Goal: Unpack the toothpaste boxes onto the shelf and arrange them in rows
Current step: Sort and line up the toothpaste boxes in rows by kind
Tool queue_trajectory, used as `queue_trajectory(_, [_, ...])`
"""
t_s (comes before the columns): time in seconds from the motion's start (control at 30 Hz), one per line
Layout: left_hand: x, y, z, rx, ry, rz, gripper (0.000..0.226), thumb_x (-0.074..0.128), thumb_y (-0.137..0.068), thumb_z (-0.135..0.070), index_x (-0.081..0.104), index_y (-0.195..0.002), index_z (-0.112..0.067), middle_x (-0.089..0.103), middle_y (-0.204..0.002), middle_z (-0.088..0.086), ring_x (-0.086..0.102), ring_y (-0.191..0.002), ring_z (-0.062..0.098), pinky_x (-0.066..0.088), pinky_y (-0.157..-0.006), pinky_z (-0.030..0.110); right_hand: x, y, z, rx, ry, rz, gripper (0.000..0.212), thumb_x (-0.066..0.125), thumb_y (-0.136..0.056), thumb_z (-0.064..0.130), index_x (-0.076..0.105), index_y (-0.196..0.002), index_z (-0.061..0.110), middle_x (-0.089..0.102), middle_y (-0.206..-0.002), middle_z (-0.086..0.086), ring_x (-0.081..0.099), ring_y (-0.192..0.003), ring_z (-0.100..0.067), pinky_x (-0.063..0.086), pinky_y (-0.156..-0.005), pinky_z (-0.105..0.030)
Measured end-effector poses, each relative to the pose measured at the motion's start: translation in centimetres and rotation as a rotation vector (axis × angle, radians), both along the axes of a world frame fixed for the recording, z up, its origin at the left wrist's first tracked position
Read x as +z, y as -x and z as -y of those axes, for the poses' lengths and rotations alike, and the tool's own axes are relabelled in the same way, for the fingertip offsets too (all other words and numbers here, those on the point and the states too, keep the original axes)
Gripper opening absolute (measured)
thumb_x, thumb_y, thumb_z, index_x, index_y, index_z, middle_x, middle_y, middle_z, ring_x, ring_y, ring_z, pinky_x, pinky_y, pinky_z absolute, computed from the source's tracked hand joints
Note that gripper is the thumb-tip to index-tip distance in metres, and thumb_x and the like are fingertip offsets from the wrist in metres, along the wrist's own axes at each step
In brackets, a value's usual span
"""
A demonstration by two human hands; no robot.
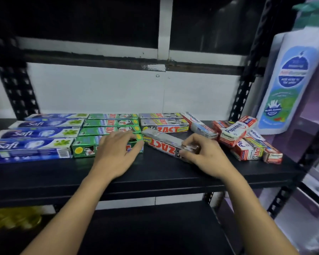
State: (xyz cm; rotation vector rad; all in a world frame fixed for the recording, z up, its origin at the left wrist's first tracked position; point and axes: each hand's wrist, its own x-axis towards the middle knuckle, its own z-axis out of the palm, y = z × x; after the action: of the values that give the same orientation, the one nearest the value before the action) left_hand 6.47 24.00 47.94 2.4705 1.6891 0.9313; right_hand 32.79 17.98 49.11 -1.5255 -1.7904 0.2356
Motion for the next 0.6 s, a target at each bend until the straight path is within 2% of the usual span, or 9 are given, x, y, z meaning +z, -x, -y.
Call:
queue_trajectory(0.1, [-0.1, 0.0, -0.1, 0.021, 0.027, -0.006, 0.057, 0.038, -0.089, -0.071, 0.057, -0.127, -0.033, 0.046, -0.150, -0.007, 0.032, -0.143, 0.016, 0.019, -0.117, 0.041, -0.3, -0.6, -1.0, -0.005, 0.060, -0.186, 0.017, 0.073, -0.082, 0.043, 0.066, -0.092, 0.032, 0.069, -0.095, 0.014, 0.063, -0.087, -0.006, 0.049, -0.079, -0.027])
queue_trajectory(0.17, [-0.2, 0.1, -0.2, 0.022, 0.028, -0.016, 0.055, 0.044, -0.087, -0.070, 0.055, -0.127, -0.034, 0.044, -0.151, -0.007, 0.028, -0.145, 0.015, 0.017, -0.117, 0.041, -0.6, -0.9, -1.2, 0.005, 0.063, -0.275, 0.015, 0.068, -0.086, 0.044, 0.068, -0.090, 0.030, 0.069, -0.090, 0.010, 0.064, -0.086, -0.011, 0.048, -0.082, -0.035])
queue_trajectory(0.23, [-0.4, 0.2, -0.2, 0.011, 0.022, -0.015, 0.058, 0.043, -0.084, -0.071, 0.055, -0.127, -0.034, 0.044, -0.151, -0.007, 0.027, -0.146, 0.015, 0.017, -0.117, 0.041, -0.8, -1.0, -1.4, -0.026, 0.072, -0.306, 0.031, 0.058, -0.092, 0.051, 0.066, -0.085, 0.022, 0.068, -0.087, 0.005, 0.061, -0.085, -0.013, 0.044, -0.080, -0.036])
queue_trajectory(0.33, [-0.5, 0.2, -0.2, 0.010, 0.015, 0.004, 0.050, 0.051, -0.089, -0.066, 0.054, -0.128, -0.034, 0.043, -0.152, -0.008, 0.026, -0.146, 0.014, 0.015, -0.117, 0.040, -1.1, -1.0, -1.7, -0.127, 0.078, -0.248, 0.058, 0.044, -0.096, 0.058, 0.058, -0.085, 0.004, 0.064, -0.091, -0.016, 0.059, -0.084, -0.025, 0.039, -0.071, -0.035])
queue_trajectory(0.4, [-0.4, 0.2, -0.2, 0.018, 0.018, 0.008, 0.049, 0.052, -0.089, -0.065, 0.054, -0.128, -0.035, 0.043, -0.152, -0.008, 0.026, -0.146, 0.013, 0.014, -0.117, 0.039, -1.1, -1.0, -1.6, -0.157, 0.065, -0.264, 0.056, 0.042, -0.097, 0.058, 0.063, -0.089, 0.007, 0.067, -0.091, -0.009, 0.061, -0.089, -0.021, 0.040, -0.072, -0.032])
queue_trajectory(0.5, [-0.3, 0.2, -0.1, 0.021, 0.028, 0.005, 0.050, 0.052, -0.088, -0.065, 0.053, -0.129, -0.035, 0.044, -0.151, -0.008, 0.026, -0.146, 0.013, 0.014, -0.117, 0.038, -0.8, -1.0, -1.2, -0.075, 0.098, -0.340, 0.035, 0.056, -0.088, 0.061, 0.065, -0.105, 0.031, 0.067, -0.106, 0.016, 0.059, -0.102, 0.000, 0.042, -0.079, -0.022])
queue_trajectory(0.6, [-0.3, 0.2, 0.0, 0.026, 0.033, 0.003, 0.050, 0.052, -0.088, -0.065, 0.053, -0.129, -0.036, 0.043, -0.152, -0.008, 0.025, -0.146, 0.013, 0.013, -0.118, 0.039, -1.1, -1.0, -1.2, -0.022, 0.118, -0.261, 0.038, 0.075, -0.080, 0.042, 0.059, -0.114, 0.038, 0.059, -0.114, 0.024, 0.053, -0.107, 0.008, 0.040, -0.081, -0.017])
